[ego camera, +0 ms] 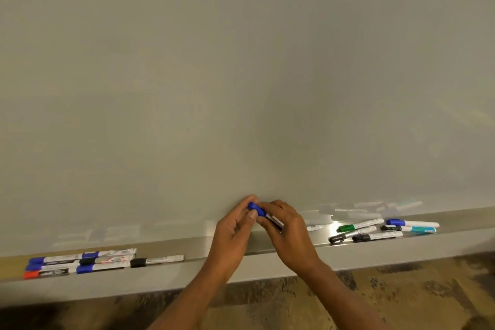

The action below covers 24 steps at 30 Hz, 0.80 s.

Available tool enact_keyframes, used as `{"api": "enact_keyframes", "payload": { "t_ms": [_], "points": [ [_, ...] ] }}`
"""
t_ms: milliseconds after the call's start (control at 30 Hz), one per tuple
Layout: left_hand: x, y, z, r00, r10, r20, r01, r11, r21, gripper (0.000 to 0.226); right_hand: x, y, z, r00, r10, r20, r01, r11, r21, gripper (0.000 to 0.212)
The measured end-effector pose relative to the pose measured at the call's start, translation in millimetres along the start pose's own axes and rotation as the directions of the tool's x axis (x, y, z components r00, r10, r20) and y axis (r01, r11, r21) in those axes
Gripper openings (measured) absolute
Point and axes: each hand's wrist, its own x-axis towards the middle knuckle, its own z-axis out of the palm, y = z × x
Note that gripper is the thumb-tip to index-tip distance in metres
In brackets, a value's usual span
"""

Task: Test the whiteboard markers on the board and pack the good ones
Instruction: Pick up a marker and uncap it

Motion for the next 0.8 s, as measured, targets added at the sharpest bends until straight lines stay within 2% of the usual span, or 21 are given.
{"api": "enact_keyframes", "payload": {
  "t_ms": [100, 200, 300, 367, 433, 567, 667, 800],
  "points": [
    [-3.8, 46.6, -12.7, 1.000, 0.010, -0.015, -0.012, 0.993, -0.120, 0.032, 10.9, -53.5, -11.3, 0.997, 0.075, -0.028, -0.067, 0.969, 0.238, 0.027],
    [-11.5, 88.2, -27.9, 0.998, 0.060, 0.026, -0.053, 0.976, -0.211, 0.029, 17.2, -100.6, -22.3, 0.993, 0.114, -0.015, -0.100, 0.924, 0.370, 0.024],
    [-17.8, 121.7, -41.6, 0.991, 0.098, 0.088, -0.066, 0.947, -0.314, 0.030, 23.0, -142.6, -36.9, 0.986, 0.165, 0.039, -0.162, 0.848, 0.504, 0.018],
    [-25.7, 146.7, -51.0, 0.982, 0.127, 0.142, -0.063, 0.919, -0.389, 0.033, 24.8, -171.9, -47.1, 0.973, 0.205, 0.109, -0.230, 0.785, 0.576, 0.027],
    [-32.4, 168.4, -58.8, 0.967, 0.164, 0.195, -0.067, 0.901, -0.429, 0.036, 26.3, -198.0, -54.8, 0.957, 0.218, 0.190, -0.289, 0.741, 0.606, 0.040],
    [-39.0, 207.1, -70.7, 0.940, 0.214, 0.266, -0.062, 0.874, -0.482, 0.030, 34.6, -240.3, -69.7, 0.946, 0.183, 0.267, -0.316, 0.702, 0.638, 0.045],
    [-44.1, 232.0, -75.3, 0.929, 0.244, 0.277, -0.070, 0.854, -0.516, 0.033, 38.8, -264.8, -75.6, 0.952, 0.217, 0.217, -0.306, 0.708, 0.637, 0.047],
    [-50.2, 254.7, -77.3, 0.928, 0.284, 0.242, -0.150, 0.879, -0.453, 0.038, 42.2, -288.8, -80.3, 0.961, 0.254, 0.112, -0.268, 0.743, 0.614, 0.049]
  ]
}}
